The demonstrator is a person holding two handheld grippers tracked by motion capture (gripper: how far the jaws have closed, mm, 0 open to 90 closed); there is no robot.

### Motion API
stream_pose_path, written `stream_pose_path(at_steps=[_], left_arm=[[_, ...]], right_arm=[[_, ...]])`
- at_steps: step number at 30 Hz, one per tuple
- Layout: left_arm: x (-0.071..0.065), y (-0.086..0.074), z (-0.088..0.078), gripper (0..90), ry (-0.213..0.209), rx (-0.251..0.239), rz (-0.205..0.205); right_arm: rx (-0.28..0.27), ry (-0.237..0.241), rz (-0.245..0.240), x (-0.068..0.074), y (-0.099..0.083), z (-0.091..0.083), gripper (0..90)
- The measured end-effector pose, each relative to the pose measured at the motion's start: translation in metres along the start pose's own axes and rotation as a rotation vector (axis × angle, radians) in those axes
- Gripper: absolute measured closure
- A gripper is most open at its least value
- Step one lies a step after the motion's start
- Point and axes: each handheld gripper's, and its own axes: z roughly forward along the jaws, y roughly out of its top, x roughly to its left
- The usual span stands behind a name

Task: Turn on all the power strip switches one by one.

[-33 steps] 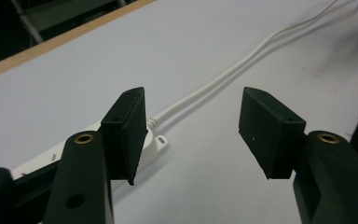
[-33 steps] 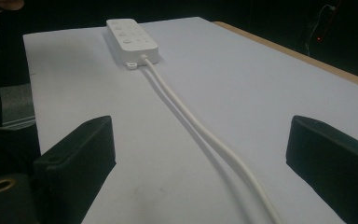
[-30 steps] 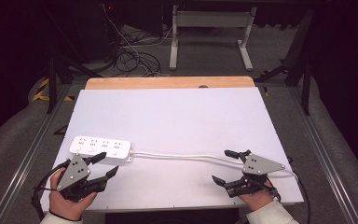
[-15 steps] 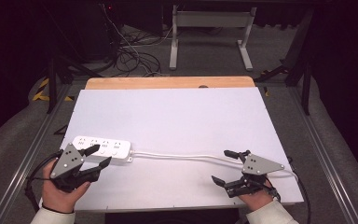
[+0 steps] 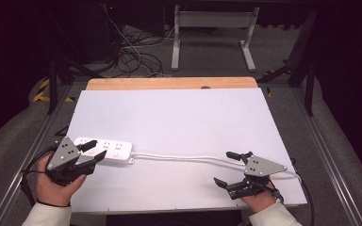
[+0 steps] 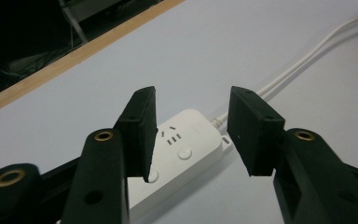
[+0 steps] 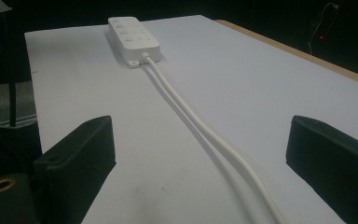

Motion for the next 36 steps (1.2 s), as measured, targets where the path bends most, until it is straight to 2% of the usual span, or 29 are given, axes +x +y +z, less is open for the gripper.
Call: stream_pose_path(at_steps=[2,4,6,7,8,9,12,13,15,17,18,26,28,36], left_arm=[[0.003,-0.001,0.002,54.3,-0.011,0.006,-0.016],[0.006,-0.002,0.007,61.9,-0.014,0.005,-0.004],[0.013,-0.004,0.012,63.5,-0.091,0.012,-0.032],[0.013,-0.004,0.012,63.2,-0.091,0.012,-0.032],[0.016,-0.005,0.015,60.9,-0.111,0.034,-0.070],[0.022,-0.009,0.019,61.6,-0.101,0.055,-0.083],[0.027,-0.014,0.021,69.9,-0.087,0.055,-0.106],[0.031,-0.017,0.022,69.9,-0.078,0.055,-0.122],[0.043,-0.026,0.025,71.2,-0.079,0.058,-0.191],[0.047,-0.029,0.026,74.3,-0.063,0.061,-0.196],[0.052,-0.033,0.028,74.7,-0.031,0.072,-0.203],[0.068,-0.047,0.035,85.7,0.028,0.141,-0.201],[0.072,-0.052,0.036,88.9,0.046,0.157,-0.214],[0.080,-0.059,0.039,90.0,0.110,0.215,-0.221]], right_arm=[[0.000,0.000,0.000,0.000,0.000,0.000,8.4],[0.001,-0.001,0.003,0.000,0.000,0.000,8.4],[0.001,-0.001,0.003,0.000,0.000,0.001,8.4],[0.001,-0.001,0.003,0.000,0.000,0.001,8.4],[0.002,-0.001,0.003,0.000,0.000,0.001,8.4],[0.003,0.000,0.003,0.000,0.000,0.001,8.4],[0.002,0.002,0.004,0.000,0.000,0.001,8.5],[0.002,0.002,0.004,0.000,0.000,0.001,8.5],[0.003,0.003,0.004,0.000,0.000,0.001,8.6],[0.005,0.004,0.004,0.000,0.000,0.001,8.7],[0.007,0.005,0.006,0.000,-0.001,0.001,8.7],[0.007,0.007,0.003,0.000,-0.001,0.002,9.0],[0.008,0.009,0.002,0.000,-0.001,0.002,9.0],[0.007,0.013,0.000,0.001,-0.001,0.002,9.2]])
